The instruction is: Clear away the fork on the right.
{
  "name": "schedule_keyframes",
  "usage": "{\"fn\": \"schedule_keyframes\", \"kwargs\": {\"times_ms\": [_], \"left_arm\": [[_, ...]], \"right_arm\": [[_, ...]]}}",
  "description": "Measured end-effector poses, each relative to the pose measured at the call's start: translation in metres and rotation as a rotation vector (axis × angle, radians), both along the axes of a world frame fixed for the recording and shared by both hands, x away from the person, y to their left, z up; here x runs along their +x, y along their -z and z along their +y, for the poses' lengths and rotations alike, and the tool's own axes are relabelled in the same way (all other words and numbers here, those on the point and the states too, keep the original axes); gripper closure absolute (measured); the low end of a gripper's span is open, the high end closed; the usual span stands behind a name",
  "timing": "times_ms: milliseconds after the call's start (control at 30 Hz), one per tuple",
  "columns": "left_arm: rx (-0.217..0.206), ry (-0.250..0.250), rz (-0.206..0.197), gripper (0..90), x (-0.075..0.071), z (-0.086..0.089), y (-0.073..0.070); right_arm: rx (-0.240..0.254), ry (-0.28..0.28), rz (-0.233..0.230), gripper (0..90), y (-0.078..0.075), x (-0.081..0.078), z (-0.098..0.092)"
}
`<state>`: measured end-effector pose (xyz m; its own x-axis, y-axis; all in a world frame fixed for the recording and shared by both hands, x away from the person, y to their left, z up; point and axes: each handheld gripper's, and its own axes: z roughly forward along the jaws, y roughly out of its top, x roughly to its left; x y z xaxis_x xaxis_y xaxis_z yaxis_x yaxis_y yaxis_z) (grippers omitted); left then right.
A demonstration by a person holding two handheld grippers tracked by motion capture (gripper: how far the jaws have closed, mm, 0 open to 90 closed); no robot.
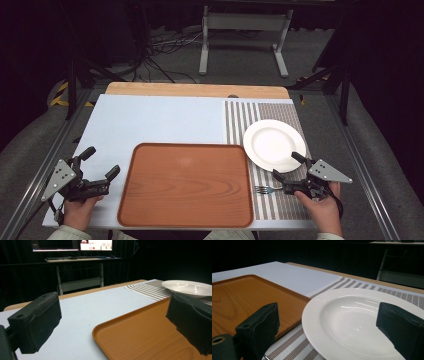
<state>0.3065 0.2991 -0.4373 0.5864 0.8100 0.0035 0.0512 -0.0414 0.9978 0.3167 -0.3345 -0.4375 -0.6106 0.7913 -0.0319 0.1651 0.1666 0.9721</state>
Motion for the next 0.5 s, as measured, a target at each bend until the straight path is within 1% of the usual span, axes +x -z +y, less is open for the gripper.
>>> {"fn": "schedule_keyframes", "kwargs": {"times_ms": [67, 100, 233, 333, 500], "left_arm": [[-0.001, 0.001, 0.003, 0.5, 0.000, 0.000, 0.000], [-0.004, 0.002, 0.003, 0.5, 0.000, 0.000, 0.000], [0.003, 0.006, 0.004, 0.5, 0.000, -0.001, 0.000], [0.002, 0.006, 0.002, 0.5, 0.000, -0.002, 0.000], [-0.001, 0.004, 0.002, 0.5, 0.000, 0.000, 0.000]], "right_arm": [[0.006, -0.002, 0.000, 5.9, 0.000, -0.001, 0.000], [0.008, 0.000, 0.003, 6.0, 0.000, -0.005, -0.001], [0.020, 0.007, 0.011, 6.1, 0.002, -0.011, -0.008], [0.035, 0.008, 0.010, 6.0, 0.002, -0.011, -0.010], [0.028, 0.000, 0.010, 5.9, 0.002, -0.010, -0.008]]}}
